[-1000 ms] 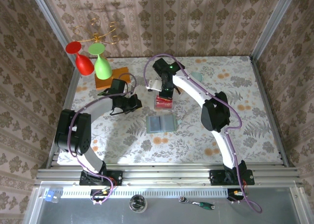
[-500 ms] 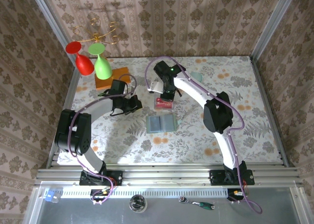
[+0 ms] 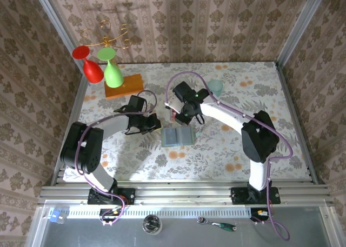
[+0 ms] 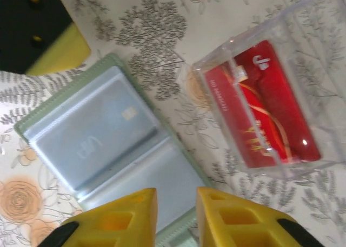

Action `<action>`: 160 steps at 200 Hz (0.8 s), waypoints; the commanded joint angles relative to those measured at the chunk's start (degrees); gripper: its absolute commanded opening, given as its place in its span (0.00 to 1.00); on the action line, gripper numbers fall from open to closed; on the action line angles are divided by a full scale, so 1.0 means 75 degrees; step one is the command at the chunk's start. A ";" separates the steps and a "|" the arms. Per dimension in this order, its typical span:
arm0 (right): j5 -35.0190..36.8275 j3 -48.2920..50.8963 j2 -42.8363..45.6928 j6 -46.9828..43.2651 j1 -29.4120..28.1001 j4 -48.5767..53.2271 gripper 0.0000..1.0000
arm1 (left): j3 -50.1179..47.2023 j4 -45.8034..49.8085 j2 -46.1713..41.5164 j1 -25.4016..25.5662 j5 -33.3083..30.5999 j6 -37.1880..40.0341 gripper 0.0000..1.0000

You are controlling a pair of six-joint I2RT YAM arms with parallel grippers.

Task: Take the credit cards out of the card holder

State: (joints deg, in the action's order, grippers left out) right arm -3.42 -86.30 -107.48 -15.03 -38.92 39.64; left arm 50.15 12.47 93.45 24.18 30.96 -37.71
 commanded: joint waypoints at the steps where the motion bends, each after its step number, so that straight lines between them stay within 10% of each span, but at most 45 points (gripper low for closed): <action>1: -0.0311 0.0692 0.0486 0.1633 -0.0160 -0.1110 0.29 | -0.0280 -0.0301 -0.0263 0.0203 -0.0227 -0.0174 0.06; 160: -0.1707 0.2401 0.0856 0.5003 -0.0257 -0.3398 0.29 | -0.0894 -0.0792 -0.0357 0.0631 -0.0784 -0.0461 0.00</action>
State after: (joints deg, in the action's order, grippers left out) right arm -14.06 -68.88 -100.73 19.09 -40.47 16.71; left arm 43.88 6.00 92.60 28.84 26.68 -40.95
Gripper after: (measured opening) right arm 0.292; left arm 0.063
